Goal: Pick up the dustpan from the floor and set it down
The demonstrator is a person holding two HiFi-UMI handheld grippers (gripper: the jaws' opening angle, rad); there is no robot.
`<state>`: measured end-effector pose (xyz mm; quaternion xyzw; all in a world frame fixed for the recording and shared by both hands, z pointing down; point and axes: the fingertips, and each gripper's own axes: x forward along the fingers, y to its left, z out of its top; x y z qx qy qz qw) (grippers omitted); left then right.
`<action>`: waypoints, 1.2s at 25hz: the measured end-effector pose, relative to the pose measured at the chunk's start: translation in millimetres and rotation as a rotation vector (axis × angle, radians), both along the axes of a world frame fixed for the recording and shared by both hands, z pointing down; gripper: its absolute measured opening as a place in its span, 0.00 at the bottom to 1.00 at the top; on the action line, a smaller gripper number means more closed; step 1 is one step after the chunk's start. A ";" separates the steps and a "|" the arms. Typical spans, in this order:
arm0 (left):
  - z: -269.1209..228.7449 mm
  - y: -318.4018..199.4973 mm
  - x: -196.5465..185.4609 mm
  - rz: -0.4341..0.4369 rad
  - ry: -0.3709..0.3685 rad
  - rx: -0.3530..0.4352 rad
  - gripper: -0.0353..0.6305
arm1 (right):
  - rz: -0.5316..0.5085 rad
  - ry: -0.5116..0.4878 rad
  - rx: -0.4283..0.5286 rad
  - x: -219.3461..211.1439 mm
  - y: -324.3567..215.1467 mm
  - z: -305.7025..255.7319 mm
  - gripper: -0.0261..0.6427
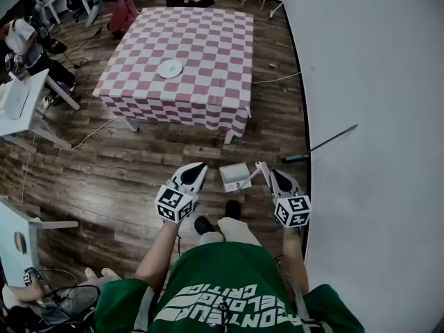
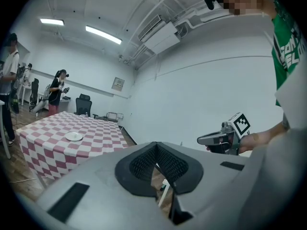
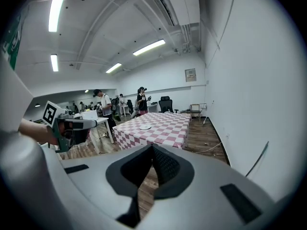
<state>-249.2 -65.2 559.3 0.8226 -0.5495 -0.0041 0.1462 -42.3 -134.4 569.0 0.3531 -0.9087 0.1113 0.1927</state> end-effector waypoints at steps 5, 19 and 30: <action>3.7 -8.5 0.7 -0.010 -0.025 -0.008 0.06 | 0.004 0.010 -0.022 6.3 -18.1 19.1 0.05; 41.8 -37.4 23.6 -0.004 -0.011 -0.090 0.06 | 0.021 0.171 -0.151 25.3 -60.9 120.5 0.07; 51.6 -45.5 24.6 -0.020 -0.017 -0.136 0.06 | 0.005 0.342 -0.307 22.3 -77.7 213.2 0.32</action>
